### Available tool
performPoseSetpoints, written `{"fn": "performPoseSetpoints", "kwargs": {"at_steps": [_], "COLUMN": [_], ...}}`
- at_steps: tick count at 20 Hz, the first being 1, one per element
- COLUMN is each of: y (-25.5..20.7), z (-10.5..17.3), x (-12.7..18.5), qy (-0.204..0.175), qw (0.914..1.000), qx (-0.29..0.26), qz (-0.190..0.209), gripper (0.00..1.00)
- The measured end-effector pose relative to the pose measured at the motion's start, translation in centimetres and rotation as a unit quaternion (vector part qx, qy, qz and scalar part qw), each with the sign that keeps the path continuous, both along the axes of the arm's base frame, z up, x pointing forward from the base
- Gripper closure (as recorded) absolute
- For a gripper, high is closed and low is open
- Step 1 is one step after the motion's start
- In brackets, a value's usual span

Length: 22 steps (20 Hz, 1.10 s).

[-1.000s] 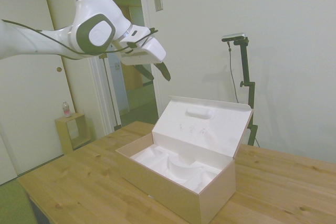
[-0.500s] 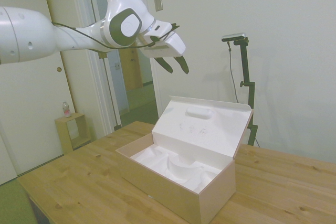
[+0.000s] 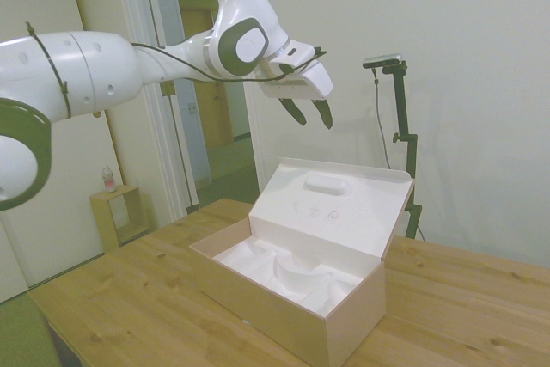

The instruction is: Close the box

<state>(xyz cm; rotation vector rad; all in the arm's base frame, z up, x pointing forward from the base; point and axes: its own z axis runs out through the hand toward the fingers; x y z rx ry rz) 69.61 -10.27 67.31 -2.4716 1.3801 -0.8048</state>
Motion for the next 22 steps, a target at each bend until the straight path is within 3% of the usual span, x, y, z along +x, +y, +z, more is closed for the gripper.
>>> {"fn": "performPoseSetpoints", "kwargs": {"at_steps": [4, 8, 12, 16, 22], "y": [-0.2, -1.0, -3.2, -3.3, -0.8], "z": [-3.0, -7.8, -11.7, -9.7, -4.5], "x": [3.3, 6.1, 7.0, 5.3, -1.1], "qy": [0.014, 0.04, 0.069, 0.083, 0.13], "qw": [0.9999, 0.9992, 0.9975, 0.9959, 0.9876], "qx": [-0.003, -0.004, 0.001, 0.034, 0.087], "qz": [0.004, 0.001, -0.009, -0.003, 0.016], "gripper": [0.0, 0.0, 0.0, 0.0, 0.0]}}
